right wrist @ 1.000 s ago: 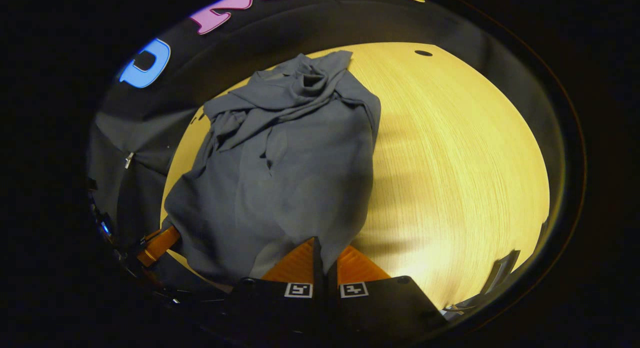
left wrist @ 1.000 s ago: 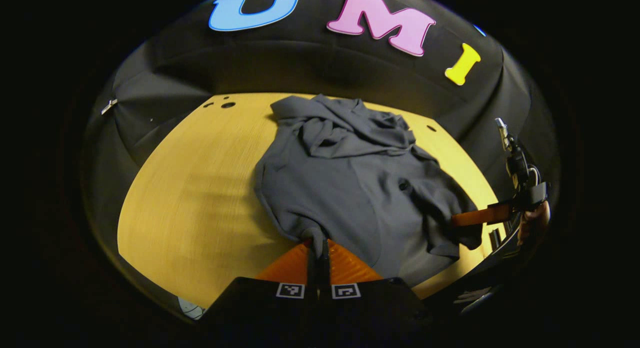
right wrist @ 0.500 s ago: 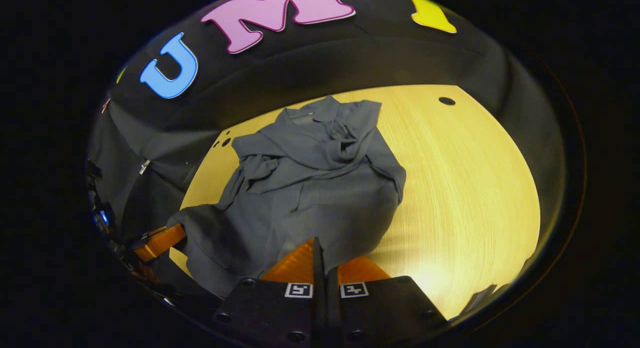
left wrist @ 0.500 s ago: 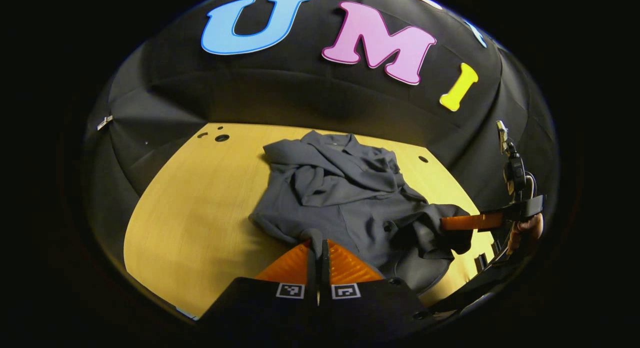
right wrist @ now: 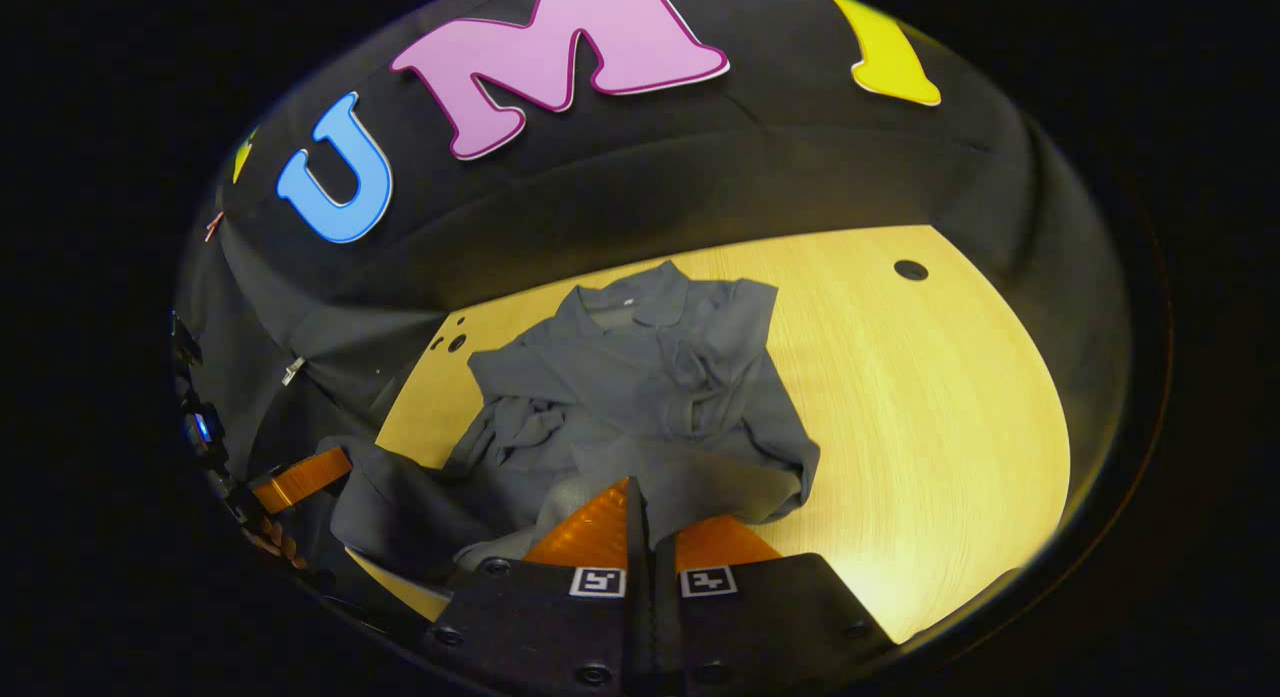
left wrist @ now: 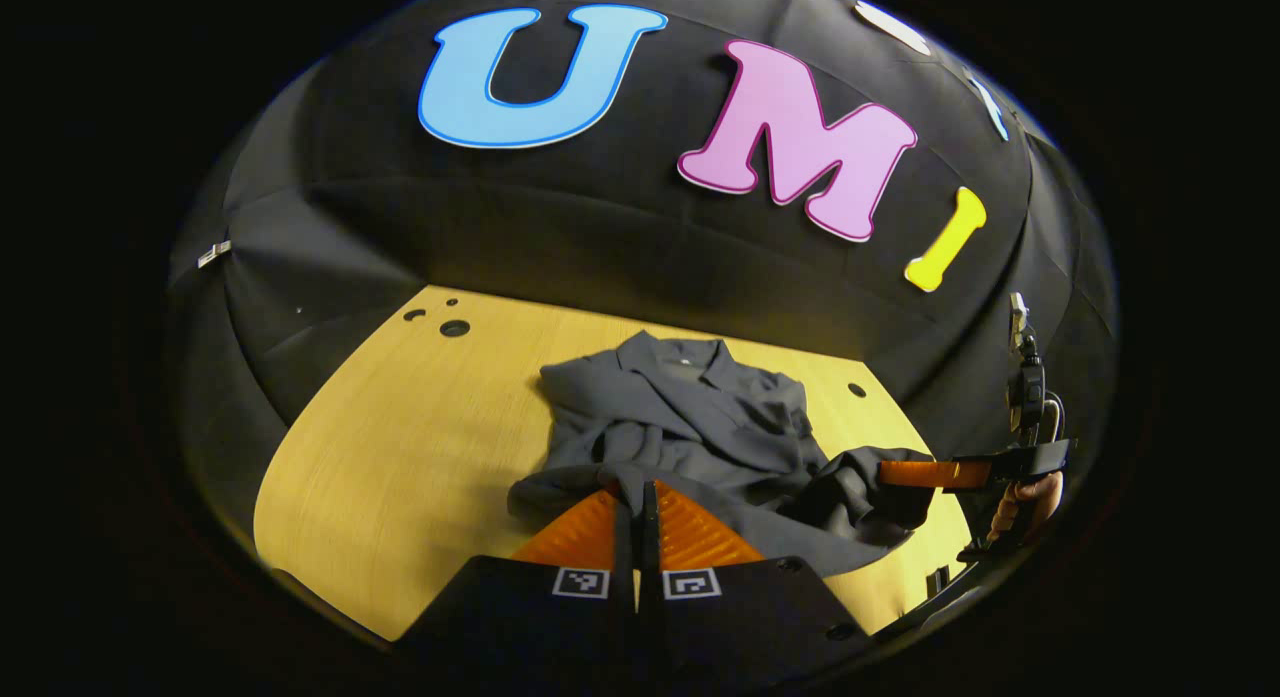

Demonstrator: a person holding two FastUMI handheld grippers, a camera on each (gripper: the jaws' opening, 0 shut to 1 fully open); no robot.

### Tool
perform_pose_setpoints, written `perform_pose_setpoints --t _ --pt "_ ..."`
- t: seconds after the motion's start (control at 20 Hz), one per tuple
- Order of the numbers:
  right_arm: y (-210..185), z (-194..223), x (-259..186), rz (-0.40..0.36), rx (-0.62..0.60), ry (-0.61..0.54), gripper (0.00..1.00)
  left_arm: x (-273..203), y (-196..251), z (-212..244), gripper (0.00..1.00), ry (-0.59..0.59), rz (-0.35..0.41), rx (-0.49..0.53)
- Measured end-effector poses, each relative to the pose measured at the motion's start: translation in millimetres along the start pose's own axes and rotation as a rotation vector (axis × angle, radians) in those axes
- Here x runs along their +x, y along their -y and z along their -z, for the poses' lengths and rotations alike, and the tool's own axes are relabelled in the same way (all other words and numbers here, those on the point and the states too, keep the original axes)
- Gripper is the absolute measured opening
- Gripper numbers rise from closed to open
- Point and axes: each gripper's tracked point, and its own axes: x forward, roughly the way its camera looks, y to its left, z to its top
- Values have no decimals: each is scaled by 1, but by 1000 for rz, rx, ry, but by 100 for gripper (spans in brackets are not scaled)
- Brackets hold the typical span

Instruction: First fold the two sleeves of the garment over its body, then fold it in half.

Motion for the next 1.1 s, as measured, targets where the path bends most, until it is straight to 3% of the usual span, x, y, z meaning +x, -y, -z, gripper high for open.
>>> perform_pose_setpoints --t 0.55,0.95,1.1 --pt "19 -104 62 -18 -21 117 5 94 -5 -84 5 94 -5 103" --pt "33 -157 129 -10 -23 170 5 188 -25 -88 5 79 -14 124" --pt "40 -172 153 5 -6 178 5 218 -28 -87 5 74 -5 88"
